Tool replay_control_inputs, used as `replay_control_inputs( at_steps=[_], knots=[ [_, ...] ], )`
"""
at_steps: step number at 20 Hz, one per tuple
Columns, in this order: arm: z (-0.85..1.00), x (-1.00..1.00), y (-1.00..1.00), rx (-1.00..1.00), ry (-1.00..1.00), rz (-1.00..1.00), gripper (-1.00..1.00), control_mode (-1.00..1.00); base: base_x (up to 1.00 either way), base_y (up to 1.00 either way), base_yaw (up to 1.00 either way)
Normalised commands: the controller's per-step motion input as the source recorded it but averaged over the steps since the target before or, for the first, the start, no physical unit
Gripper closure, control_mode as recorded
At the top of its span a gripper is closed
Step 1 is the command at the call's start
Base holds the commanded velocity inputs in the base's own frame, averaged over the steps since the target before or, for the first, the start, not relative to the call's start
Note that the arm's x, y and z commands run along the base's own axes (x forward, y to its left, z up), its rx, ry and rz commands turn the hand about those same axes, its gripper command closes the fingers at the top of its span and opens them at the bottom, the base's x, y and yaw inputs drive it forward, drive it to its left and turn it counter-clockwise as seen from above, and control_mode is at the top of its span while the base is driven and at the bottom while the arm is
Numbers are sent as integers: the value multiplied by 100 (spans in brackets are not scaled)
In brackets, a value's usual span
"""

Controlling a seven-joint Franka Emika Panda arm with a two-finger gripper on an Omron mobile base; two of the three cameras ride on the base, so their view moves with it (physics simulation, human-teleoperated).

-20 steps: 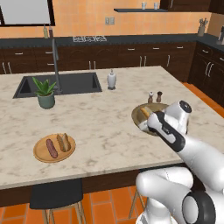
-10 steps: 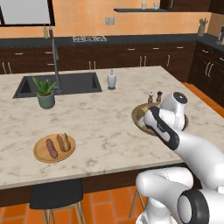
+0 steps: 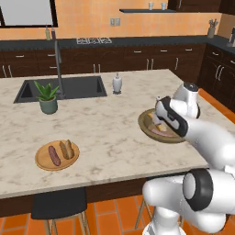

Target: Place one bun and one sausage from the bowl on each plate.

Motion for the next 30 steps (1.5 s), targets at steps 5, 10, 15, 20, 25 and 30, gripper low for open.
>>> replay_control_inputs(
  at_steps=[5,10,15,20,25,30],
  knots=[
    [-7,52,-56,0,0,4,-100,-100,0,0,0],
    [-11,57,-29,-3,0,3,-100,-100,0,0,0],
    [-27,50,-1,-5,0,0,-100,-100,0,0,0],
    [-34,48,-7,0,0,0,-100,-100,0,0,0],
    [-32,26,-1,-1,0,0,-100,-100,0,0,0],
    [-34,5,0,0,0,0,-100,-100,0,0,0]
  ],
)
